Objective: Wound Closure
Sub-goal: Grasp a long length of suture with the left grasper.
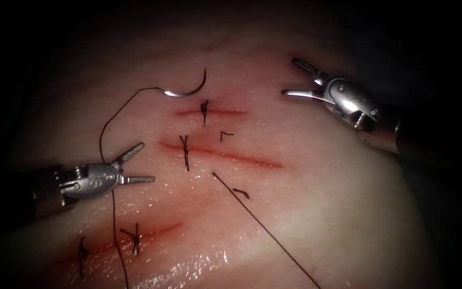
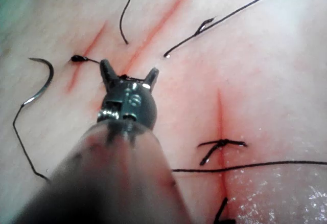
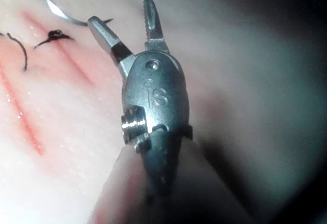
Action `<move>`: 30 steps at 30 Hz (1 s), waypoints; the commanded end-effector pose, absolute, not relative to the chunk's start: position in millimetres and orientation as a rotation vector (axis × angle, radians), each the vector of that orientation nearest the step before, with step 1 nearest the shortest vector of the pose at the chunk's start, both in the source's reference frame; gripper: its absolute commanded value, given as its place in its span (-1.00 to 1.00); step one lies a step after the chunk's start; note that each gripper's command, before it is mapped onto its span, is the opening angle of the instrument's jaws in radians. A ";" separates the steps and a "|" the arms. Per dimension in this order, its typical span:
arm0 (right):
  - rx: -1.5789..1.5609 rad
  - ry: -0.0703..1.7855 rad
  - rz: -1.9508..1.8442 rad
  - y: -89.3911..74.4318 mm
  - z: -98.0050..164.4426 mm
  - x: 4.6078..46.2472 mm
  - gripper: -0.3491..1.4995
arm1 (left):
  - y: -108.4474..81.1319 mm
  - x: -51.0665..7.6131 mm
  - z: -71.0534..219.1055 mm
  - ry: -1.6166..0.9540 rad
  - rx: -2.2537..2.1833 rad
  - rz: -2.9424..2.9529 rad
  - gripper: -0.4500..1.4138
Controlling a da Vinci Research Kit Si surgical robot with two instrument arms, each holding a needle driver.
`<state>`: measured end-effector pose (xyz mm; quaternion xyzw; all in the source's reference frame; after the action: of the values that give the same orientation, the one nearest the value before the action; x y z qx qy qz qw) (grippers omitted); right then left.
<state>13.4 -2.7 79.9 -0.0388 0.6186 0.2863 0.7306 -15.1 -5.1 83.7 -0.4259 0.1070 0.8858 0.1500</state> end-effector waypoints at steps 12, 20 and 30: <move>-0.073 1.373 0.611 -2.6 80.3 12.3 0.82 | -11.2 -25.3 86.3 0.241 -1.365 2.669 -0.15; -0.074 1.369 0.613 -2.4 81.2 12.4 0.82 | -15.1 -31.8 84.9 0.316 -1.378 2.772 -0.15; -0.063 1.367 0.620 -2.9 82.1 12.5 0.82 | -17.6 -36.5 83.0 0.409 -1.527 2.843 -0.33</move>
<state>11.7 -3.5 81.7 -0.0282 0.6197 0.2822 0.7318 -36.4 -17.9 82.5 -0.4671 0.1296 0.8723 -0.0639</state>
